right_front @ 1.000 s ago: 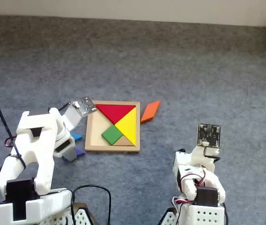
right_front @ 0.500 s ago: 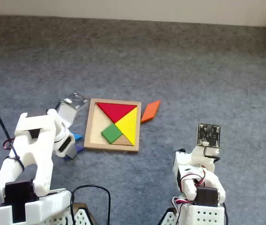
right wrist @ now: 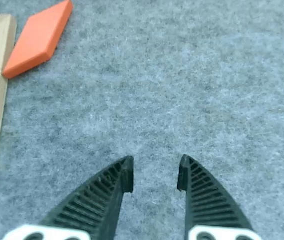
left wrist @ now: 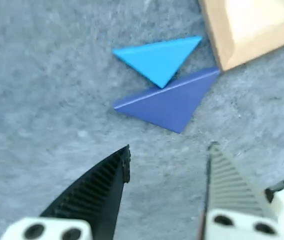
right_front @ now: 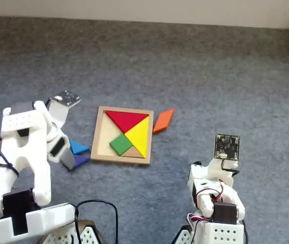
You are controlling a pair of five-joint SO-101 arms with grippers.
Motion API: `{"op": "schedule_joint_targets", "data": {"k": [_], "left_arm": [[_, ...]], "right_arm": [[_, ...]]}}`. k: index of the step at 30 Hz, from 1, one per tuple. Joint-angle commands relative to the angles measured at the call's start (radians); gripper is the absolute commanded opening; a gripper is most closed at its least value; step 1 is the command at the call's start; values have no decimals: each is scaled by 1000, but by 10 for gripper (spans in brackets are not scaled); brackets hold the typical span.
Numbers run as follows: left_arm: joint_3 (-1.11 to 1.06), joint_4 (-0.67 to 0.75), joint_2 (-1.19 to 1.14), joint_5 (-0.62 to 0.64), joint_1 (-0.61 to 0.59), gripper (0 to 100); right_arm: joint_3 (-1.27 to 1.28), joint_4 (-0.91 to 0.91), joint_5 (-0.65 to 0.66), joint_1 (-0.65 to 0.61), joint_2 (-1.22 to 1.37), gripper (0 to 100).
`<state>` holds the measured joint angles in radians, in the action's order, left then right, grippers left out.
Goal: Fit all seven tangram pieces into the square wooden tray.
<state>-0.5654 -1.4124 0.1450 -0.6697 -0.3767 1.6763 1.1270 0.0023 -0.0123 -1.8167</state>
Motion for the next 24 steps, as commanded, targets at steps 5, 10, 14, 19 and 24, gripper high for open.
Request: {"op": "schedule_joint_targets", "data": {"k": [5,10,14,19,24], "left_arm": [[76,15,4,-371,2,313],[-16,172,4,-517,16,295],[-84,305,2,-520,38,298],[-133,328,2,-519,90,299],[-134,328,1,-519,107,299]], "right_arm": [[143,-12,12,16,-4,156],[143,-12,12,16,-4,156],[143,-12,12,16,-4,156],[143,-12,12,16,-4,156],[143,-12,12,16,-4,156]]}}
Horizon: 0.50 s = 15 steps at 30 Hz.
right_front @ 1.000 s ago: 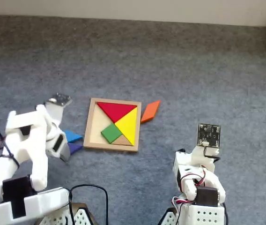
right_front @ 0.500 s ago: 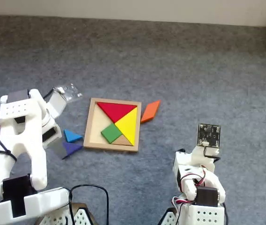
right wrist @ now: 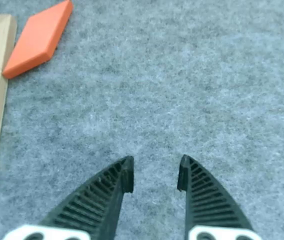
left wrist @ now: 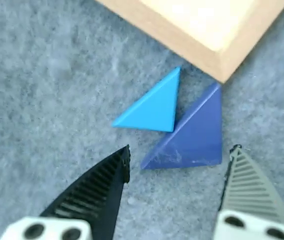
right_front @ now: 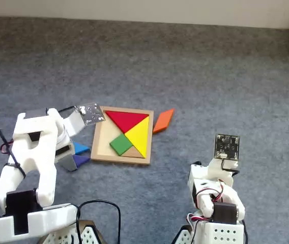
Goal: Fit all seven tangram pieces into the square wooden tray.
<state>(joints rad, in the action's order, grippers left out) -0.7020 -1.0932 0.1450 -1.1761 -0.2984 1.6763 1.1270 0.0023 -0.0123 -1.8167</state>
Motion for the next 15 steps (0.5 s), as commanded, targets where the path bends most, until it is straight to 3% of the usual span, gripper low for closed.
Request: {"op": "schedule_joint_targets", "data": {"k": [1,9,15], "left_arm": [[2,9,1,-14,27,299],[10,12,-36,-18,28,299],[30,115,-208,-18,12,296]], "right_arm": [[143,-12,12,16,-4,156],[143,-12,12,16,-4,156],[143,-12,12,16,-4,156]]}}
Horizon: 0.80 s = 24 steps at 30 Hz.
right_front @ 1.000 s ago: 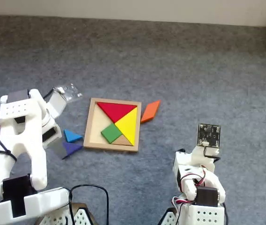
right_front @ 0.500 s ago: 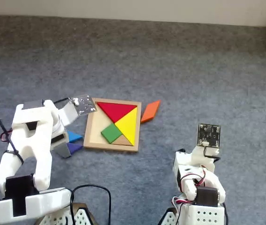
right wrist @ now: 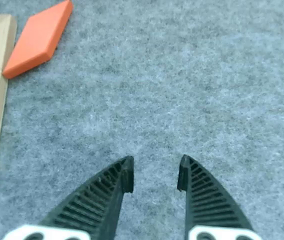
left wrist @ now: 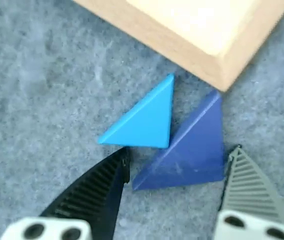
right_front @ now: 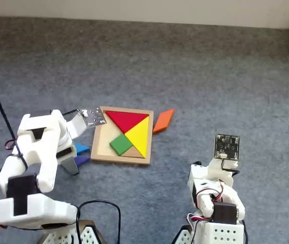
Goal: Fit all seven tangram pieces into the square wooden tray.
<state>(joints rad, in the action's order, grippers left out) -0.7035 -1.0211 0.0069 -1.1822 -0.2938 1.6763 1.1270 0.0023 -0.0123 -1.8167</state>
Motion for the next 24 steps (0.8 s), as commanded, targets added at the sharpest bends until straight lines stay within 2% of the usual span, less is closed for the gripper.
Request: {"op": "schedule_joint_targets", "data": {"k": [1,10,13,18,24], "left_arm": [[54,21,-79,-11,-1,295],[61,-26,-87,-6,-56,288],[59,-41,-87,-6,-56,220],[77,-190,-68,-6,-48,111],[76,-334,88,21,-48,101]], "right_arm": [[143,-12,12,16,-2,156],[143,-12,12,16,-2,156],[143,-12,12,16,-2,156],[143,-12,12,16,-2,156],[143,-12,12,16,-2,156]]}}
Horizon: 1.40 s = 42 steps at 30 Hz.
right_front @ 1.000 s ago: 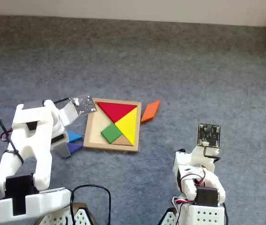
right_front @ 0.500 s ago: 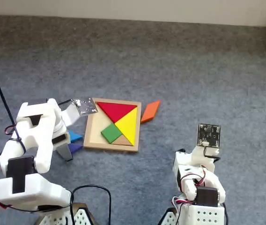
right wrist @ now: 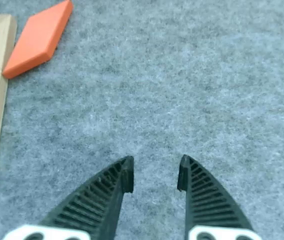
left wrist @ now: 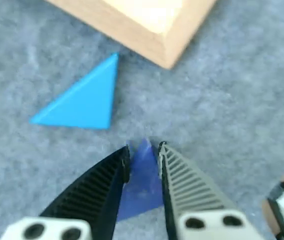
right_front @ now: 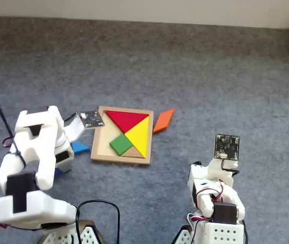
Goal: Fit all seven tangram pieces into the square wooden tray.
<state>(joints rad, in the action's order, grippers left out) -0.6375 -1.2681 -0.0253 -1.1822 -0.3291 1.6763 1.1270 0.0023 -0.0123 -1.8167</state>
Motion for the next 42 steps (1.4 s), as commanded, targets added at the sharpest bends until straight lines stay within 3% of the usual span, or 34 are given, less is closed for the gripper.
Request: {"op": "schedule_joint_targets", "data": {"k": [1,4,6,13,18,22,31,34,42], "left_arm": [[12,-94,154,63,-13,101],[13,-94,251,178,-12,103],[10,-100,308,187,-12,114],[8,-121,430,176,-85,325],[-30,-71,432,-104,-157,329],[-134,57,432,-247,-174,329],[-444,514,430,-347,-173,326],[-513,631,430,-373,-173,273],[-542,683,432,-374,-166,169]], "right_arm": [[143,-12,12,16,-2,156],[143,-12,12,16,-2,156],[143,-12,12,16,-2,156],[143,-12,12,16,-2,156],[143,-12,12,16,-2,156],[143,-12,12,16,-1,156],[143,-12,12,16,-1,156],[143,-12,12,16,-1,156],[143,-12,12,16,-2,156]]}}
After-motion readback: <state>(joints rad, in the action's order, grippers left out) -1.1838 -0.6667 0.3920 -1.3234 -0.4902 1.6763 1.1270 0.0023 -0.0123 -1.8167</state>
